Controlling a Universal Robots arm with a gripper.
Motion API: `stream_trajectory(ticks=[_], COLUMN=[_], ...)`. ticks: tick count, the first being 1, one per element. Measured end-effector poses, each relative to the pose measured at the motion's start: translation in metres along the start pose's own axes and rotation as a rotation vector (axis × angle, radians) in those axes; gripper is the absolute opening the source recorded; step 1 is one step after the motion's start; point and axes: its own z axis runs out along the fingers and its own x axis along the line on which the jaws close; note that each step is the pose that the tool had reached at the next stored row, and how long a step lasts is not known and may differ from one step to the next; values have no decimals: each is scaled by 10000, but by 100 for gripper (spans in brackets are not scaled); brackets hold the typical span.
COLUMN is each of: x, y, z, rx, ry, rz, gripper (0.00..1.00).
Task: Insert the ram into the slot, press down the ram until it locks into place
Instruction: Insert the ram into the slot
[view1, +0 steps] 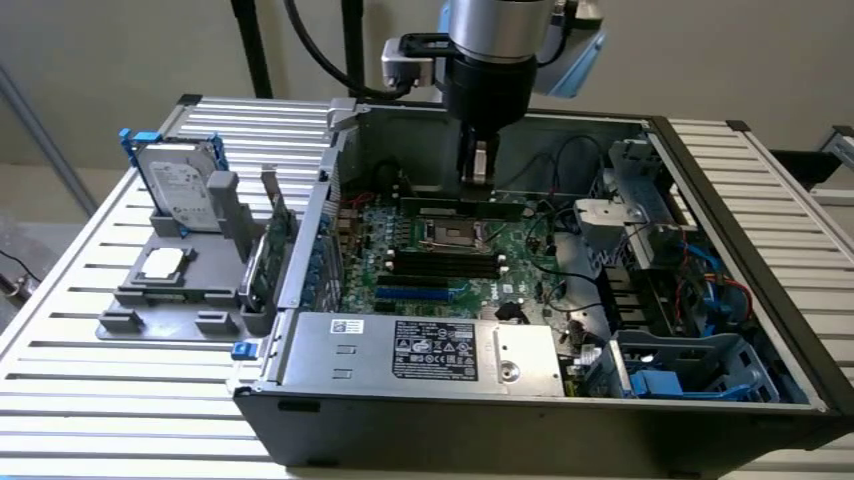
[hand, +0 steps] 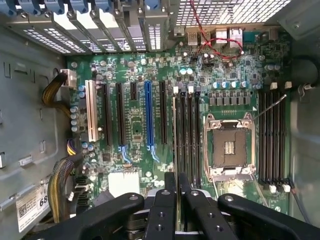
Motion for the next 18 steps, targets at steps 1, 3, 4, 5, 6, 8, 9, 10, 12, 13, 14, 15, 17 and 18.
stream_trajectory(ticks=[1,3,4,5,6,8,9,10,12,13,14,15,17,18], x=[1,1,1,1,2,2,2,2,2,2,2,2,3,3], y=[6,10,10,9,10,10,10,9,9,9,9,9,9,9], z=[18,56,74,92,110,147,165,184,219,237,256,274,310,328], rx=[0,0,0,0,0,0,0,0,0,0,0,0,0,-1], ry=[-1,-2,-2,-1,-1,-1,-1,-2,-1,-1,-2,-2,0,0], rz=[0,-1,-2,-2,-2,-2,-2,-2,-2,-2,-2,-2,-2,-2], gripper=[14,14,14,14,14,14,14,14,14,14,14,14,14,14])
